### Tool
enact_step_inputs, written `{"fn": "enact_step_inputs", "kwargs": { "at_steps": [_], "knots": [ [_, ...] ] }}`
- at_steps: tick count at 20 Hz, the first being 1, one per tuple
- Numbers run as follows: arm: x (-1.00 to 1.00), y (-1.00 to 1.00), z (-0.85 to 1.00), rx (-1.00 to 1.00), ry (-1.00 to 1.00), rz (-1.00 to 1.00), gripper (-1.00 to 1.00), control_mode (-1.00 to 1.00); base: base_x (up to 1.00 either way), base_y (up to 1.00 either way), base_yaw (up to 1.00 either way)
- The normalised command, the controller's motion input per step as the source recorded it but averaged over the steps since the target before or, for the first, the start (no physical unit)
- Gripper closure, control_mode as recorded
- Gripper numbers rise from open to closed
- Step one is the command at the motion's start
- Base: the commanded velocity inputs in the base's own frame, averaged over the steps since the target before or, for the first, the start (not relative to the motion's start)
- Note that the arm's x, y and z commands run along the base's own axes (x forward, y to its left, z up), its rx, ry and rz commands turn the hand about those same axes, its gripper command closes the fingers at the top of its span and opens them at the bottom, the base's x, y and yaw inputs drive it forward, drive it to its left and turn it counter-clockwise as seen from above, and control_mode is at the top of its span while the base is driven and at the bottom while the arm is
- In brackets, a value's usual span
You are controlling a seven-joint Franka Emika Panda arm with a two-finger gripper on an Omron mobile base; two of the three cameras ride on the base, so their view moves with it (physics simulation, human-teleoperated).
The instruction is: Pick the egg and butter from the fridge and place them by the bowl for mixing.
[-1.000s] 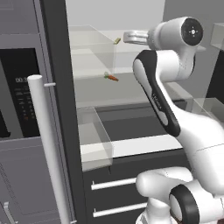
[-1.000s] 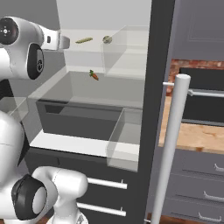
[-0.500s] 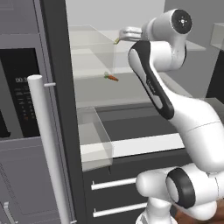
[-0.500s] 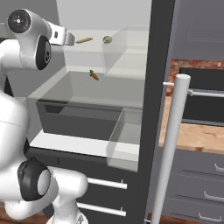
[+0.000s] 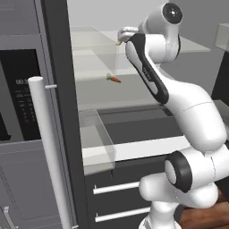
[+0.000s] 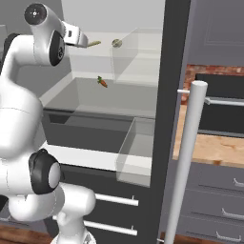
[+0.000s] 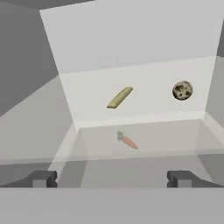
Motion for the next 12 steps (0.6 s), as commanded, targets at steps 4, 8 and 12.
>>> {"fn": "enact_step_inputs", "kwargs": {
  "at_steps": [4, 8, 12],
  "knots": [
    [0.47, 0.00, -0.29, -0.13, 0.00, 0.00, -1.00, -1.00, 0.00, 0.00, 0.00],
    [0.52, 0.00, -0.24, -0.10, 0.00, 0.00, -1.00, -1.00, 0.00, 0.00, 0.00],
    [0.58, 0.00, -0.06, -0.02, 0.00, 0.00, -1.00, -1.00, 0.00, 0.00, 0.00]
  ]
}}
